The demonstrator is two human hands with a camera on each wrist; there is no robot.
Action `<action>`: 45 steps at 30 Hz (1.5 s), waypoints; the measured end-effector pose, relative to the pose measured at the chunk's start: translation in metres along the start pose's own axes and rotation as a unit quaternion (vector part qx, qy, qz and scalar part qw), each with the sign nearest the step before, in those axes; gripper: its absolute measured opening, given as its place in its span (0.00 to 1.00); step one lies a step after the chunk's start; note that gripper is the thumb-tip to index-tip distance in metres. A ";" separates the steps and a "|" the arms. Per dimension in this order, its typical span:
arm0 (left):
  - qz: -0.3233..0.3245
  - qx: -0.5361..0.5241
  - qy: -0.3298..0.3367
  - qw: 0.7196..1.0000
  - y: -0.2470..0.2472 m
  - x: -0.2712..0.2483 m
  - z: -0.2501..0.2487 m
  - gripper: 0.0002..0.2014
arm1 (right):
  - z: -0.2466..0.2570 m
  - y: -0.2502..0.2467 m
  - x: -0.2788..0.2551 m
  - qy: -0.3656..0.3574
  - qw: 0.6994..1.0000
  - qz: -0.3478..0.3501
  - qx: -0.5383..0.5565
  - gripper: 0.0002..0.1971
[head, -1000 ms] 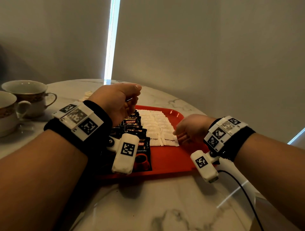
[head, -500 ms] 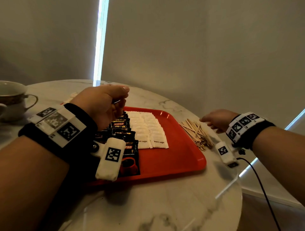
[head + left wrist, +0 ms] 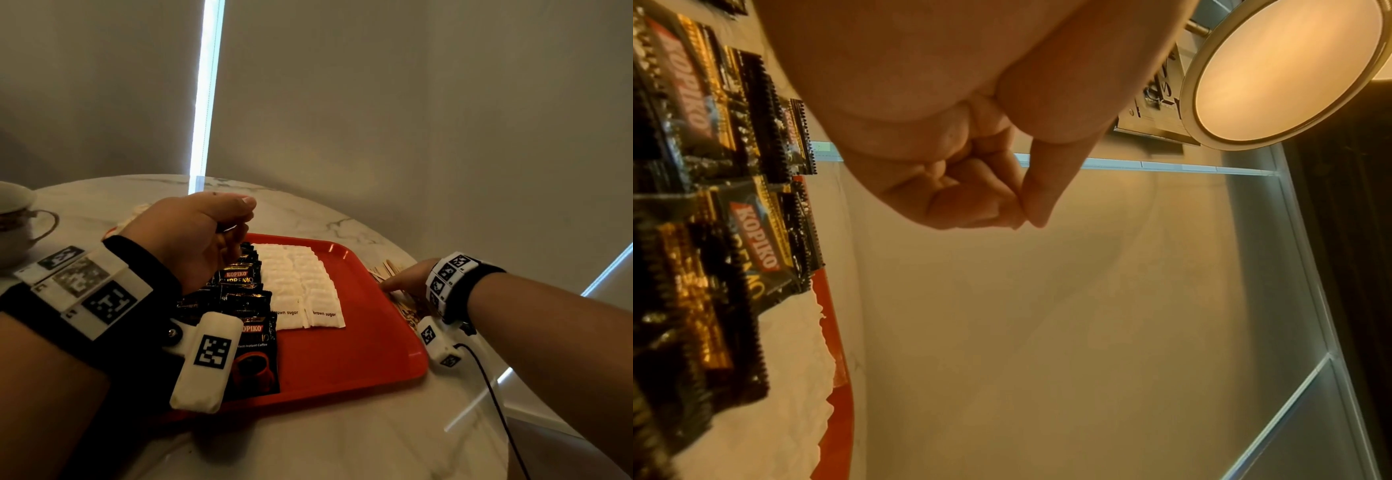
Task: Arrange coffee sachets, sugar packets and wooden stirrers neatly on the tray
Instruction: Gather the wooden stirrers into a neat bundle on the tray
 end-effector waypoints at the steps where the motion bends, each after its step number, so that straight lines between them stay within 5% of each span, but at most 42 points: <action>1: 0.000 0.001 -0.001 1.000 0.000 0.000 0.000 0.02 | 0.001 0.002 0.001 -0.004 1.000 0.007 0.003 0.22; 3: -0.002 0.002 -0.002 1.000 -0.001 0.000 -0.001 0.02 | 0.003 0.000 0.004 -0.021 1.000 -0.004 -0.020 0.15; 5: -0.001 0.001 -0.004 1.000 -0.001 0.001 -0.001 0.02 | 0.006 -0.005 0.009 -0.051 0.993 -0.028 -0.102 0.18; 8: -0.004 0.002 -0.005 1.000 -0.001 0.001 -0.001 0.02 | 0.018 -0.011 0.011 -0.096 0.943 -0.051 -0.314 0.25; 11: -0.007 0.002 -0.005 1.000 -0.002 0.002 -0.001 0.03 | 0.021 -0.013 0.014 -0.132 0.904 -0.064 -0.402 0.30; 23: -0.007 0.011 -0.005 1.000 -0.002 0.001 0.000 0.03 | 0.006 -0.025 0.017 -0.128 0.936 -0.086 -0.315 0.46; 27: -0.009 0.014 -0.007 1.000 -0.002 0.001 0.000 0.04 | 0.005 -0.011 0.021 -0.112 0.944 -0.060 -0.304 0.35; 36: -0.011 0.010 -0.007 1.000 -0.003 0.003 0.000 0.04 | 0.023 -0.010 0.023 -0.164 0.882 -0.071 -0.435 0.26; 45: -0.013 0.006 -0.004 1.000 -0.002 0.001 0.000 0.03 | 0.024 -0.019 0.027 -0.160 0.888 -0.100 -0.420 0.17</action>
Point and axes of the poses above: each hand's wrist, its own x-axis towards the middle knuckle, its own y-axis out of the palm, z = x × y, the point moved 6 cm from there along x, towards the middle knuckle, and after that the axes turned 12 degrees about -y, right-handed, at the moved point
